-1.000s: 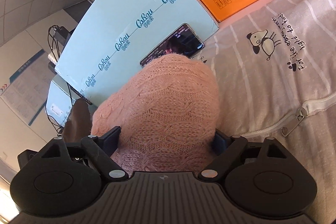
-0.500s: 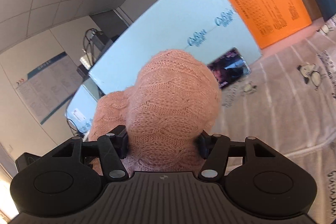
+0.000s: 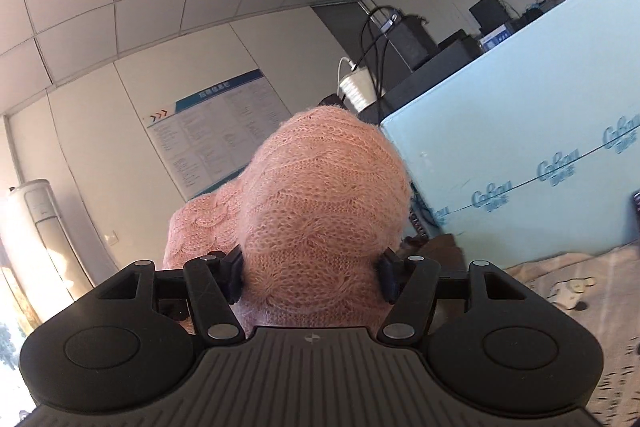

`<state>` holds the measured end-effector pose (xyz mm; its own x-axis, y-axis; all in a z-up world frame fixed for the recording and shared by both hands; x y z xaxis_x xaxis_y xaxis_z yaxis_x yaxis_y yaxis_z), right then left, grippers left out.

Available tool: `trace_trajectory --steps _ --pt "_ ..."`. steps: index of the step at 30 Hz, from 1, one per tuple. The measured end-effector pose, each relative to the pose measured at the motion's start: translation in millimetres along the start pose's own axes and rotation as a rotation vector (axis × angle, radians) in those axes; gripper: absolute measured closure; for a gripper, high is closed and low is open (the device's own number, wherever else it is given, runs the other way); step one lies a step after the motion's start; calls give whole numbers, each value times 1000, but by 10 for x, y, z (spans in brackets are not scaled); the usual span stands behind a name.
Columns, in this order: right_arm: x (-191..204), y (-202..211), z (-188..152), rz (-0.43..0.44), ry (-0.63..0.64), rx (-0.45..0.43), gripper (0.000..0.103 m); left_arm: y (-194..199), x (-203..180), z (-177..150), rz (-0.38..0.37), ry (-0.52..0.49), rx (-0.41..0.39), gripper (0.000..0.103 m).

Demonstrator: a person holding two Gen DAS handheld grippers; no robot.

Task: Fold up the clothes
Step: 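Carry the sweater bundle with both tools onto the brown jacket on the shelf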

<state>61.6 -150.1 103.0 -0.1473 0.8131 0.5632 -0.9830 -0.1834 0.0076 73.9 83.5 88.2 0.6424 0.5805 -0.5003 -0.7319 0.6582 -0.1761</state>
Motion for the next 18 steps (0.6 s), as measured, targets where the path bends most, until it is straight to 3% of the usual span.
trace_trajectory --steps 4,7,10,12,14,16,18 --pt "22 -498 -89 -2 19 35 45 -176 352 6 109 -30 -54 50" --pt "-104 -829 -232 -41 20 110 45 -308 664 -157 171 1 14 50" --pt "-243 -1133 -421 -110 83 223 38 -474 876 -320 286 -2 81 48" --pt "-368 -1275 -492 -158 128 262 34 -562 1014 -403 366 -4 101 39" --pt "-471 -1362 -514 -195 134 263 25 -650 1104 -460 417 -9 107 20" --pt "-565 -1429 -522 -216 116 267 21 -780 1229 -519 478 3 142 10" --pt "-656 -1495 -536 -241 98 274 21 -905 1368 -588 526 32 192 6"
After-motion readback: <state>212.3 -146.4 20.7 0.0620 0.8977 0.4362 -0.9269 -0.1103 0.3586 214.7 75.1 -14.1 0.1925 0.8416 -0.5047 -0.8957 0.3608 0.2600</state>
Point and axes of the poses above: each gripper's, at about its wrist camera, not at the fingertips, and y roughly against the way its jaws point, x to its left, z to its top, the point moved 3 cm from there along -y, roughly the way its jaws point
